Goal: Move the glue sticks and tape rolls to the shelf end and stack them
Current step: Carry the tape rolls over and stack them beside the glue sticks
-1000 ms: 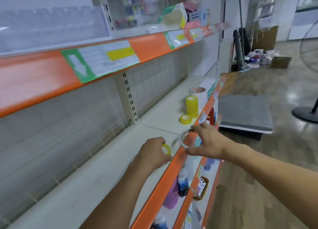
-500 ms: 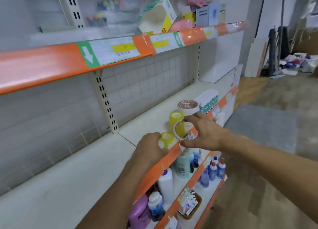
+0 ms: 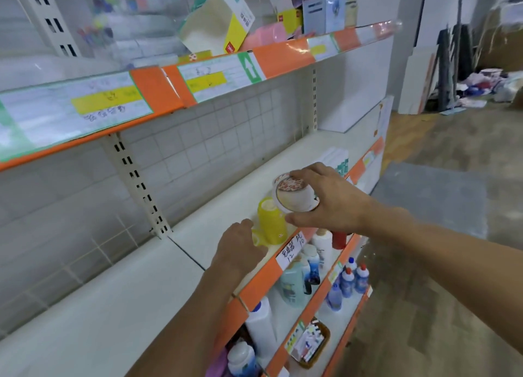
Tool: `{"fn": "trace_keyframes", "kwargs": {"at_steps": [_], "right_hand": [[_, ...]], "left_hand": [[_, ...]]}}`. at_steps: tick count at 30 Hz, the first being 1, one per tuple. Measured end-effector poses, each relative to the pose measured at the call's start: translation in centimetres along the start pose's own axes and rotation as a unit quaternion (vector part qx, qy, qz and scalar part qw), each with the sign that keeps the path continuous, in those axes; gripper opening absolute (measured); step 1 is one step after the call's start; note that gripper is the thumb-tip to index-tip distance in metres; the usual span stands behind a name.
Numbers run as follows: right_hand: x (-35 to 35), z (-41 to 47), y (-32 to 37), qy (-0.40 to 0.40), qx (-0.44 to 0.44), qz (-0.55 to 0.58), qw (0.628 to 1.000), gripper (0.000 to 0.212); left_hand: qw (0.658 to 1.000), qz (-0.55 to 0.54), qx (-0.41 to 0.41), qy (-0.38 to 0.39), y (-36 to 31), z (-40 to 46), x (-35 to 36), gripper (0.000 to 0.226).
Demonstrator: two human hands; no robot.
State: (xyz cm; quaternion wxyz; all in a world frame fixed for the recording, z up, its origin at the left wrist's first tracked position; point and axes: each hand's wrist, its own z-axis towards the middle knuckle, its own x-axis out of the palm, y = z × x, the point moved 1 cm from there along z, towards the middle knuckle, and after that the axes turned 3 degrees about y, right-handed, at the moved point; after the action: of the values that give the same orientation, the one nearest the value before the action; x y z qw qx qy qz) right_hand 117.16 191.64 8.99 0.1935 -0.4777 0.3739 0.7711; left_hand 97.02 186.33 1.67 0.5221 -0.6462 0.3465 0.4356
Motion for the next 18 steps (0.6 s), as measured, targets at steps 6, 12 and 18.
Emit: {"fn": "trace_keyframes", "kwargs": {"at_steps": [6, 12, 18], "right_hand": [[0.1, 1.0, -0.7, 0.003, 0.004, -0.012, 1.0, 0.092], [0.1, 1.5, -1.5, 0.01, 0.023, -0.008, 1.0, 0.094], [0.3, 1.8, -2.3, 0.012, 0.05, -0.007, 0.999, 0.096]], "left_hand": [[1.0, 0.015, 0.004, 0.025, 0.0, 1.8, 0.7, 0.054], [0.999, 0.025, -0.015, 0.028, 0.4, 2.4, 1.1, 0.062], [0.999, 0.014, -0.021, 0.039, 0.5, 2.7, 1.0, 0.059]]}}
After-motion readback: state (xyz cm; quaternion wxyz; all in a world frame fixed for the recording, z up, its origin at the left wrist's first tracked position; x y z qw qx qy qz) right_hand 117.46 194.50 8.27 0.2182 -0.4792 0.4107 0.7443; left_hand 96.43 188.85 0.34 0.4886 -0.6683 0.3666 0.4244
